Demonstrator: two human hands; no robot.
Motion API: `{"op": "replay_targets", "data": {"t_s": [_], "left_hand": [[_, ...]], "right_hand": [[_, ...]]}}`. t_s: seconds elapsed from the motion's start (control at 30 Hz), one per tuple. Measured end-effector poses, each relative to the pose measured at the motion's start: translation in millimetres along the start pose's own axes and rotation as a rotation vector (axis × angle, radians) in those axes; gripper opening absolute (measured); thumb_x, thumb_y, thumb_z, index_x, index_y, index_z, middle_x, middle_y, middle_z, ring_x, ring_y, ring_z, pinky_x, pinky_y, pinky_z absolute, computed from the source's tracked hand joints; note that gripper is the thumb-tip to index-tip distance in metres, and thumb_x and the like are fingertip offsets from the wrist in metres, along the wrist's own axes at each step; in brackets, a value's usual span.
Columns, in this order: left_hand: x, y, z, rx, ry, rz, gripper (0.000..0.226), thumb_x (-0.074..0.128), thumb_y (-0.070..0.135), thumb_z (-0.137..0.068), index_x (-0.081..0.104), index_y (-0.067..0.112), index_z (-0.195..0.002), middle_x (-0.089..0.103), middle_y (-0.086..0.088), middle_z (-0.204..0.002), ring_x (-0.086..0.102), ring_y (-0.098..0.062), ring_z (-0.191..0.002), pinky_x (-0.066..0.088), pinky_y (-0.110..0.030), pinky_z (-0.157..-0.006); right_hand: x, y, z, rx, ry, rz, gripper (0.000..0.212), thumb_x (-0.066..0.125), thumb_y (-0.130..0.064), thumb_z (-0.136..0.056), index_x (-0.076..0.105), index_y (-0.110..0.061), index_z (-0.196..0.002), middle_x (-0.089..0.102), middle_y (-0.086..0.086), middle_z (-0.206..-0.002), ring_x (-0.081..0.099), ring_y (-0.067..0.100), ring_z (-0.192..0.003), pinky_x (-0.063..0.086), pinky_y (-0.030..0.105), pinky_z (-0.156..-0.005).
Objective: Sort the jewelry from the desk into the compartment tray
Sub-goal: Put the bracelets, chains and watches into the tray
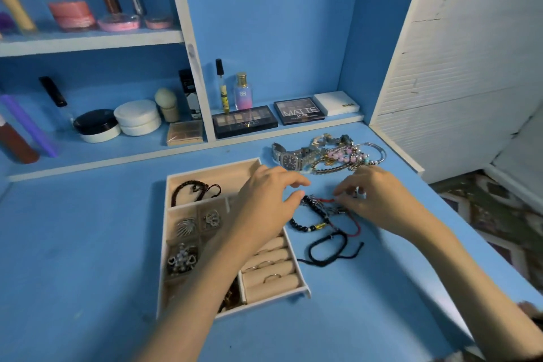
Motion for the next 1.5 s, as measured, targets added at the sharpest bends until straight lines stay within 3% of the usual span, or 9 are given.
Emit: {"op": "replay_targets", "data": {"t_s": [0.27,0.5,0.63,0.73,0.93,1.07,1.23,1.37,1.5], "left_hand": [[2.7,1.8,-4.9,0.007,0.001,-0.021,0.021,0.053,0.029,-0.09,0.063,0.034,-0.108,0.059,0.015,-0.099,0.038,-0.005,-0.095,0.026,-0.018,-0.074],[8.0,-2.1,-10.2,0.004,-0.047,-0.164,0.029,0.051,0.028,-0.092,0.058,0.028,-0.12,0.061,0.01,-0.116,0.039,-0.011,-0.11,0.031,-0.022,-0.087],[16.6,-5.0,-13.4,0.007,-0.112,-0.328,0.033,0.051,0.03,-0.092,0.056,0.024,-0.124,0.06,0.004,-0.121,0.039,-0.019,-0.114,0.033,-0.029,-0.096],[19.4,-5.3,-13.8,0.014,-0.123,-0.37,0.032,0.05,0.03,-0.092,0.058,0.024,-0.122,0.06,0.002,-0.117,0.04,-0.02,-0.111,0.033,-0.03,-0.095],[20.3,-5.0,-13.8,0.019,-0.089,-0.351,0.027,0.053,0.027,-0.091,0.061,0.025,-0.117,0.061,0.003,-0.114,0.04,-0.018,-0.11,0.034,-0.032,-0.096],[19.0,-3.3,-13.6,0.016,-0.062,-0.308,0.028,0.052,0.027,-0.09,0.06,0.026,-0.117,0.061,0.005,-0.114,0.041,-0.018,-0.11,0.032,-0.032,-0.098],[19.8,13.9,-14.7,0.041,-0.049,-0.008,0.031,0.057,0.032,-0.088,0.057,0.031,-0.12,0.059,0.012,-0.114,0.041,-0.012,-0.109,0.036,-0.027,-0.09],[28.7,16.3,-20.0,0.07,-0.069,-0.047,0.035,0.06,0.037,-0.085,0.059,0.026,-0.119,0.058,0.008,-0.12,0.041,-0.013,-0.109,0.033,-0.022,-0.084],[35.3,14.0,-21.6,0.075,-0.065,-0.006,0.016,0.06,0.029,-0.087,0.067,0.02,-0.098,0.058,0.01,-0.096,0.046,-0.013,-0.097,0.036,-0.024,-0.075]], "right_hand": [[0.9,-4.1,-4.0,0.07,-0.101,0.009,0.004,0.067,-0.024,-0.08,0.068,-0.021,-0.079,0.06,-0.006,-0.079,0.055,0.013,-0.076,0.052,0.035,-0.07],[-28.0,-8.9,11.8,0.103,0.07,-0.408,0.012,0.065,-0.011,-0.08,0.066,-0.018,-0.071,0.066,-0.003,-0.068,0.059,0.01,-0.065,0.042,0.011,-0.055],[-44.5,-17.5,14.8,0.055,0.171,-0.507,0.008,0.066,-0.011,-0.081,0.066,-0.016,-0.076,0.067,0.001,-0.072,0.054,0.002,-0.057,0.039,0.01,-0.053],[-52.2,-23.1,15.6,0.016,0.283,-0.599,0.006,0.067,-0.011,-0.081,0.065,-0.015,-0.077,0.065,0.004,-0.071,0.057,0.014,-0.062,0.044,0.022,-0.054],[-54.9,-28.2,15.6,-0.004,0.34,-0.702,0.006,0.066,-0.01,-0.083,0.063,-0.013,-0.079,0.067,0.01,-0.074,0.062,0.028,-0.072,0.05,0.042,-0.064],[-53.8,-29.2,16.0,-0.006,0.371,-0.747,0.004,0.065,-0.009,-0.084,0.063,-0.009,-0.081,0.067,0.011,-0.075,0.063,0.025,-0.071,0.05,0.033,-0.061],[-54.3,-29.6,14.6,-0.008,0.376,-0.792,0.003,0.065,-0.007,-0.084,0.063,-0.005,-0.083,0.067,0.011,-0.074,0.062,0.017,-0.065,0.052,0.025,-0.059],[-54.0,-30.7,13.0,-0.011,0.395,-0.854,0.005,0.064,-0.006,-0.085,0.062,-0.005,-0.081,0.066,0.007,-0.069,0.06,0.014,-0.061,0.051,0.024,-0.059],[-55.3,-29.2,12.2,0.01,0.45,-0.908,0.006,0.064,-0.007,-0.085,0.062,-0.005,-0.08,0.064,0.001,-0.065,0.06,0.017,-0.062,0.052,0.027,-0.06]]}}
Point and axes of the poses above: each hand's wrist, its own z-axis away from the middle knuckle, its own x-axis out of the palm, y = z × x, the point moved 3 cm from there along -z, towards the middle knuckle
